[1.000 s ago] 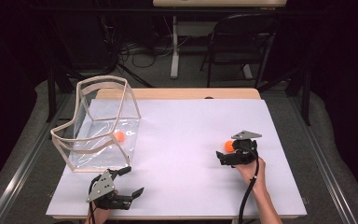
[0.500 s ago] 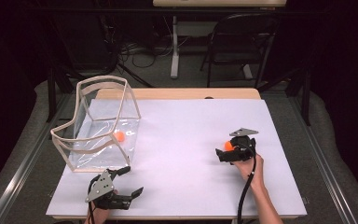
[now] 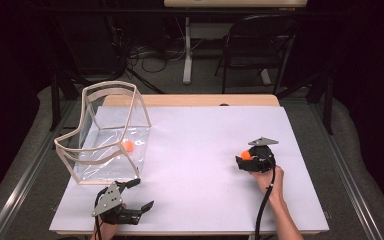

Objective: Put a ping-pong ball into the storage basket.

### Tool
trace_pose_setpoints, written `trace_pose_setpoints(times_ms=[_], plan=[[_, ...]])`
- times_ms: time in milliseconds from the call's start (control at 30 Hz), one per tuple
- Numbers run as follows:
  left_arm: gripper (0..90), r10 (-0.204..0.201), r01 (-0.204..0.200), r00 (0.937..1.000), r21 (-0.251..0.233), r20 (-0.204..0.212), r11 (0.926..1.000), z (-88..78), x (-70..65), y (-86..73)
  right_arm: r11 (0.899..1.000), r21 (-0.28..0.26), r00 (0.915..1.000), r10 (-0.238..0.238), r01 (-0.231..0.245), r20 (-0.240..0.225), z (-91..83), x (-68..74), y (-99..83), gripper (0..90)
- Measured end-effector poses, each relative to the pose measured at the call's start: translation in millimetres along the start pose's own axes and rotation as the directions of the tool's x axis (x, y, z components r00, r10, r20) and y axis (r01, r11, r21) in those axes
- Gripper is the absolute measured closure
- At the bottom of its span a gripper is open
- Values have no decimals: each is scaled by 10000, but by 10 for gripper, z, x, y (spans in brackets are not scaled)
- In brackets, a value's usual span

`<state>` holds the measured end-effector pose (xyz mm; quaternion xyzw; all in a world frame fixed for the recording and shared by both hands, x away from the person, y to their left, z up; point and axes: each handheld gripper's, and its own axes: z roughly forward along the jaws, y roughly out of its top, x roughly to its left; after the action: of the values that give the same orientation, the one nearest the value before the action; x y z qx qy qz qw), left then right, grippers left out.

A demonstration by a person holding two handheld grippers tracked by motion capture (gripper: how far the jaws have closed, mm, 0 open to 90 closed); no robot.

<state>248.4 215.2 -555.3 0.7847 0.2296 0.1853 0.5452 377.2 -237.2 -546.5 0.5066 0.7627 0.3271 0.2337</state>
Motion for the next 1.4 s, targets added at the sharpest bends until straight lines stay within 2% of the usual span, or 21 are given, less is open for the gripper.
trace_pose_setpoints(times_ms=[667,1400], plan=[[157,45,-45,10000,53,22,10000,0,0,-4,9994,341,9993,61,-74,377,47,-6,-16,496],[157,49,-49,10000,34,-12,10000,-6,-2,-4,9995,171,9987,-274,267,420,-79,37,38,505]])
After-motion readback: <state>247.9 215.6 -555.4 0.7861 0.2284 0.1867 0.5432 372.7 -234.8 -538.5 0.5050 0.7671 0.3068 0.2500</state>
